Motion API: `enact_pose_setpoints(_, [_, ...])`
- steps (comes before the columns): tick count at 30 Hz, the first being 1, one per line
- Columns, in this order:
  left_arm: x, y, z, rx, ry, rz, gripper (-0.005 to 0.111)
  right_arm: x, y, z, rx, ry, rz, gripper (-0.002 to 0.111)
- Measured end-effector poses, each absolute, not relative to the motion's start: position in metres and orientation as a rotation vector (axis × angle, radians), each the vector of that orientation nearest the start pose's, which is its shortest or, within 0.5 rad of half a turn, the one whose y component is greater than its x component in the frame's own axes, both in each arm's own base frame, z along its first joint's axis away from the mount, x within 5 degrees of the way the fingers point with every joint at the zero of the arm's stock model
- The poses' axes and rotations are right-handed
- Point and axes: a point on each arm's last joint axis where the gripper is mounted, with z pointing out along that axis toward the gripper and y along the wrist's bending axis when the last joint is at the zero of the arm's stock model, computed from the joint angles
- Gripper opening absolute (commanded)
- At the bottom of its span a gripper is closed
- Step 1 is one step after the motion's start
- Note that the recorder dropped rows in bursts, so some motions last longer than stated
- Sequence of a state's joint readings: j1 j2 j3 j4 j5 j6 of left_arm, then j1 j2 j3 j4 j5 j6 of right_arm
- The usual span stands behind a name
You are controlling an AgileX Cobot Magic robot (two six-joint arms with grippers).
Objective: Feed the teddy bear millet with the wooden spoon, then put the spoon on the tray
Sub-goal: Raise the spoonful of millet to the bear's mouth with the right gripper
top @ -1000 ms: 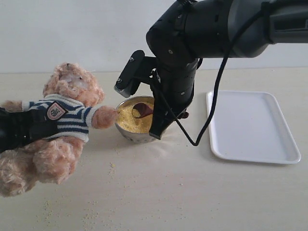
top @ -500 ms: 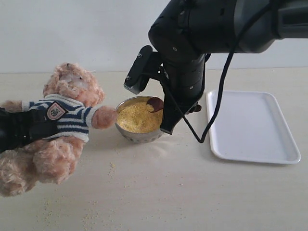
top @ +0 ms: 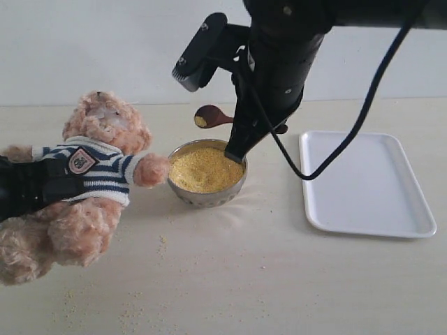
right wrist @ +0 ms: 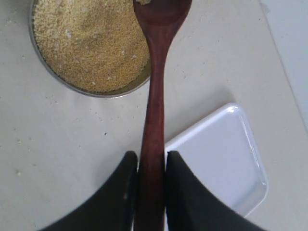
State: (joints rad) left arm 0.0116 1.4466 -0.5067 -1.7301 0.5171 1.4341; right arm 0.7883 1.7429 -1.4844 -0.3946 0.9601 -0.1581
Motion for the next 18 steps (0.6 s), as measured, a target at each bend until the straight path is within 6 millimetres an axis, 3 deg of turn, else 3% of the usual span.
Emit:
enact_pose_setpoints(11, [0.241, -0.048, 0.183, -0.065, 2.299, -0.835, 0.005, 0.278, 0.252, 0.324, -1.303, 2.190, -0.113, 0.000])
enact_pose_setpoints(18, [0.241, -0.048, 0.183, -0.060, 2.297, -0.838, 0.005, 0.277, 0.266, 0.356, -1.255, 2.104, 0.088, 0.000])
